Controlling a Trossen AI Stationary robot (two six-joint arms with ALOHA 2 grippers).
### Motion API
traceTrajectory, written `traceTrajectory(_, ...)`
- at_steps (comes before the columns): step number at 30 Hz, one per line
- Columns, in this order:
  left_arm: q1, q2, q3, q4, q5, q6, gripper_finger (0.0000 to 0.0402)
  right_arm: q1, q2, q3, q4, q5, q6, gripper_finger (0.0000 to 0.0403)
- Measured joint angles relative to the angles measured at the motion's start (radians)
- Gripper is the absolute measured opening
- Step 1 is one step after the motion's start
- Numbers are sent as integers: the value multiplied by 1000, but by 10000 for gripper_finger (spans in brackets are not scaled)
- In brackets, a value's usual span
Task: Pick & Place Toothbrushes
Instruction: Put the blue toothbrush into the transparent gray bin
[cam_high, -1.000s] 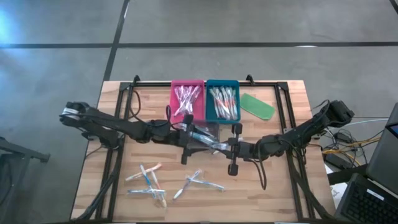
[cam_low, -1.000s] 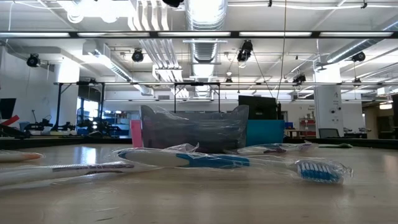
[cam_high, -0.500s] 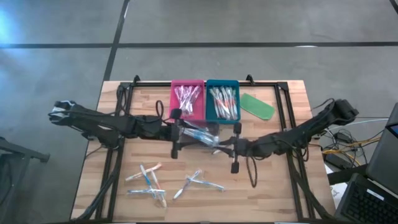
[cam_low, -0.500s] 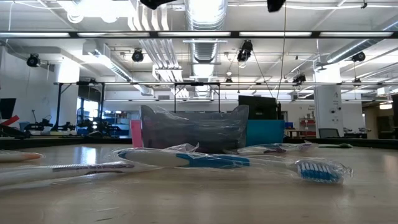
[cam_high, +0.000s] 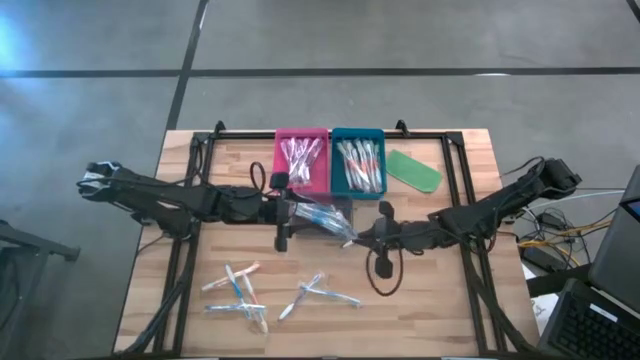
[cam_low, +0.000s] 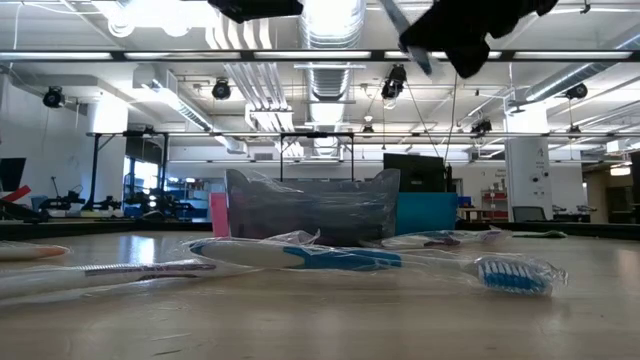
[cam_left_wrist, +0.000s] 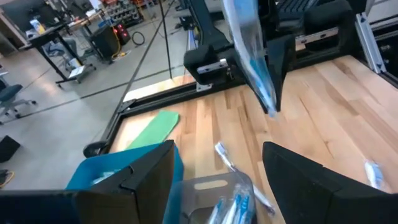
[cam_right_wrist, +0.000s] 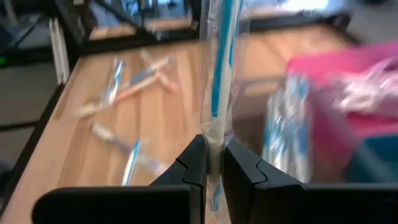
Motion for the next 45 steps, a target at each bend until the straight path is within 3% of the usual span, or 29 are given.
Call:
traceTrajectory(8,0,2,0,-57,0,-34,235,-6,84,54,-216,-136,119,23)
traceTrajectory(14,0,41,1,-120,31,-78,234,-6,166,127,-348,-171,126,23)
traceTrajectory(23,-1,118,24,-151,94,-73,234,-11,309,335,-665,-231,128,23)
traceTrajectory(31,-4,144,109,-293,144,-80,234,-10,431,502,-874,-273,107,23)
traceTrajectory(35,-10,166,125,-315,220,-96,234,-20,441,530,-892,-269,105,23)
traceTrajectory(45,-24,302,202,-291,228,-22,234,-59,432,538,-887,-244,97,23)
